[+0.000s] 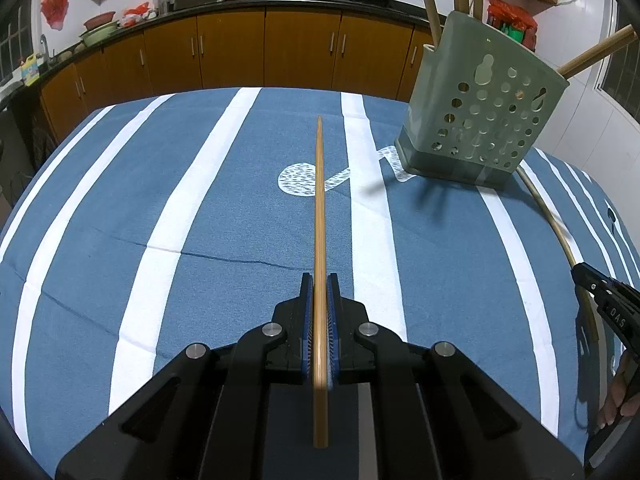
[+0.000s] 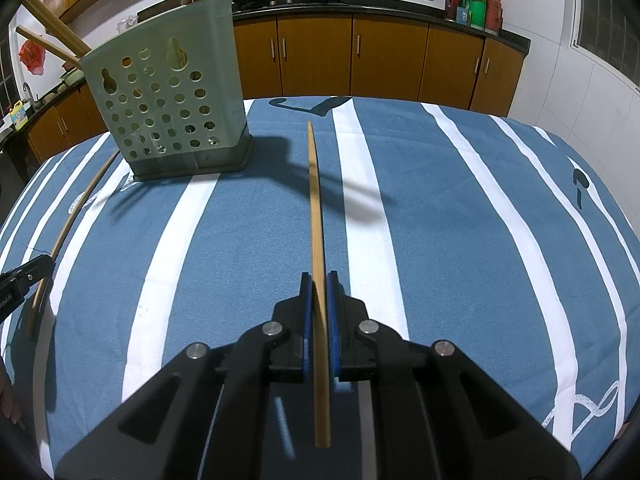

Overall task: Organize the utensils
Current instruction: 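Grasp a chopstick with the left gripper while the right gripper grasps the last one, then lift both held chopsticks upright and carry them over the green basket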

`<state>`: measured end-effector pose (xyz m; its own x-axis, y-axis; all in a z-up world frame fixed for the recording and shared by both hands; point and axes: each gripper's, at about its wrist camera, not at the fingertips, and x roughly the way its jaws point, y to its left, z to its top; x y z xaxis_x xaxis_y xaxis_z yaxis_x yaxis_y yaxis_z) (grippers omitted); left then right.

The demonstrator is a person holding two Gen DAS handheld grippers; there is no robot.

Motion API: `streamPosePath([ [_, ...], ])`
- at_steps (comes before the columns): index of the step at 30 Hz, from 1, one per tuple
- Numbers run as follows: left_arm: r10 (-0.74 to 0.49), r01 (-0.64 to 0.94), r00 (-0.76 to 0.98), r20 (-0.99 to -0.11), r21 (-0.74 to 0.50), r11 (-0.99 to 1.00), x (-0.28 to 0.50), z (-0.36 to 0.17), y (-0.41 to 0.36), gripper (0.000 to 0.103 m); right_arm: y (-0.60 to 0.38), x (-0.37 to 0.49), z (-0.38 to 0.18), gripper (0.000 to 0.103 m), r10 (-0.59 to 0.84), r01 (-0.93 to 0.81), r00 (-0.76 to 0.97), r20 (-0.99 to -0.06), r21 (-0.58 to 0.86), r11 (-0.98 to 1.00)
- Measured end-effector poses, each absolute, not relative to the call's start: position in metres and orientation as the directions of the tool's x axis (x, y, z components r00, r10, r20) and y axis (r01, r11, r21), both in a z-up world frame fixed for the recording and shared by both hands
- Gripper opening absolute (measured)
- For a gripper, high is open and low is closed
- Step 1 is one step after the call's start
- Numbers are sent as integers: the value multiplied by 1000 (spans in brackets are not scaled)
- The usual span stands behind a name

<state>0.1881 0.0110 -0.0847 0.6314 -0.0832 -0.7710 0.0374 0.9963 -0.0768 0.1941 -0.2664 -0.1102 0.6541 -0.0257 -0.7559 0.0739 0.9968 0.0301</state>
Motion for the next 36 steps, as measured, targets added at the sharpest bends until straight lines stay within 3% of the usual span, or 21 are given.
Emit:
streamPosePath([
  [36,-82,37,633,-770,-75,996,188,-85,10,9,-268,195,-111,10,-18,73,655,-755,39,997],
])
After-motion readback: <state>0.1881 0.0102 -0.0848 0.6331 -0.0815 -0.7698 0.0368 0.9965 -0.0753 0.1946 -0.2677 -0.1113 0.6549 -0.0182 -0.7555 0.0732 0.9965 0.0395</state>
